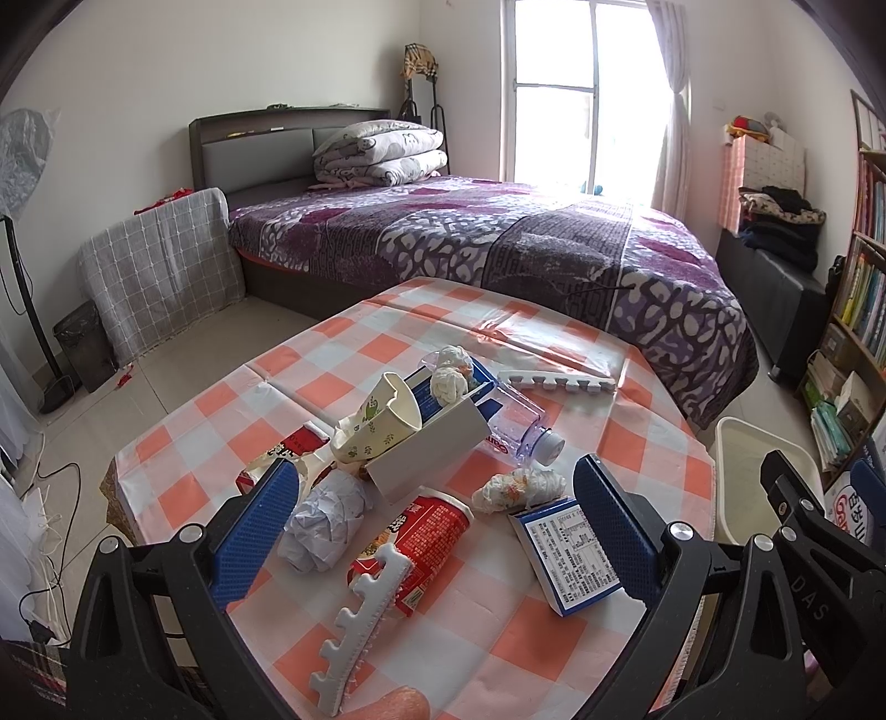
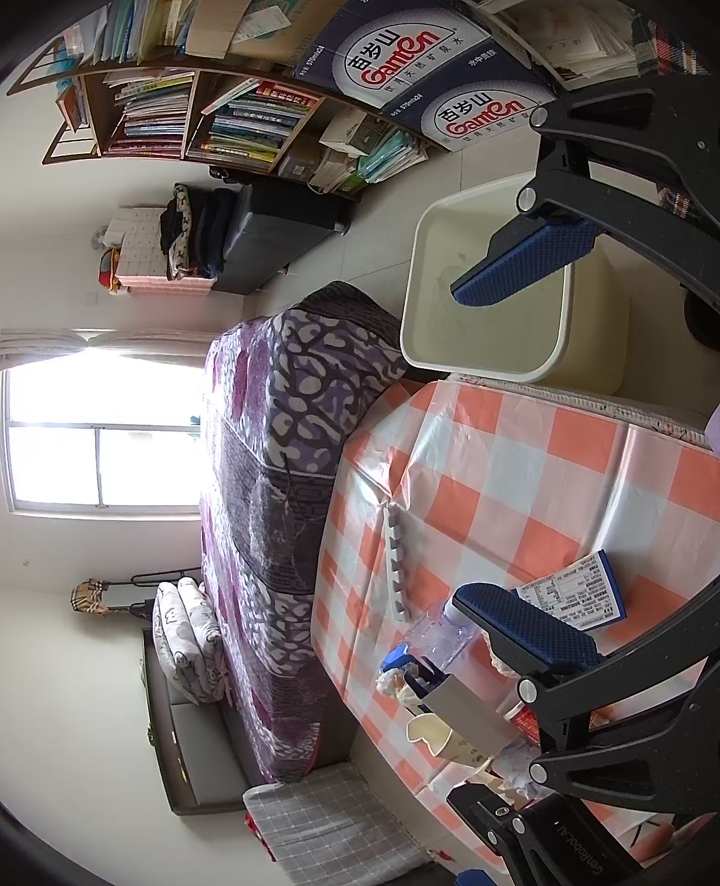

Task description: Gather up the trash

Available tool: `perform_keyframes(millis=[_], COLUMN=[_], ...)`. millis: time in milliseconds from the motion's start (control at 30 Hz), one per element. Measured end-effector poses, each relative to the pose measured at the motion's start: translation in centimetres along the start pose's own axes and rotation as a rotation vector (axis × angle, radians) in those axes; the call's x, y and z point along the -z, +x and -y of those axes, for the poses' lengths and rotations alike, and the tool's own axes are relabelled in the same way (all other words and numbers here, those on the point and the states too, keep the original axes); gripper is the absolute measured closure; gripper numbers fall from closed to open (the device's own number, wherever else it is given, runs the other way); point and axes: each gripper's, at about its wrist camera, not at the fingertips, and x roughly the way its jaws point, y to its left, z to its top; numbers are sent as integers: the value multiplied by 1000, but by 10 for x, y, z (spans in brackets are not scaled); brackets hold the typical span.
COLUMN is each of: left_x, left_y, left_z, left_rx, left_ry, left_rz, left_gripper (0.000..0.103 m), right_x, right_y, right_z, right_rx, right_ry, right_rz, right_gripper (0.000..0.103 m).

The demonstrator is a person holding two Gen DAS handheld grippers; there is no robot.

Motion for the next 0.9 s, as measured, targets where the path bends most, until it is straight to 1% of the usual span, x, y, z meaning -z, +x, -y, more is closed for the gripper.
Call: perform_keyframes(millis=[233,300,400,533,733,833,900], left_x=[6,6,1,-24,-55,-71,-84], left_y=[1,2,4,11,29,41,54], left_z=[-3,-6,-10,-20,-39,-42,-43], left_rx=[-3,-1,4,5,18,12,10], left_ry=[-6,-11,-17,-33,-77,-59,-44], left_rz=[-7,-18,-36,-69,-154,-210,-249], left_gripper=[6,6,6,6,7,7,6], right_x=[0,6,7,-4,-28,-37,-49], right_y=[0,1,0,-1,7,13,22], right_z=[0,-2,-4,-5,-10,-16,-16], right_rx=[-2,-9,-28,-54,-75,-80,-90], right_ry=[2,8,32,51,24,-9,-26], right_rz=[-4,-15,-36,-66,-135,-167,-196], right_gripper=[7,7,7,7,7,7,7])
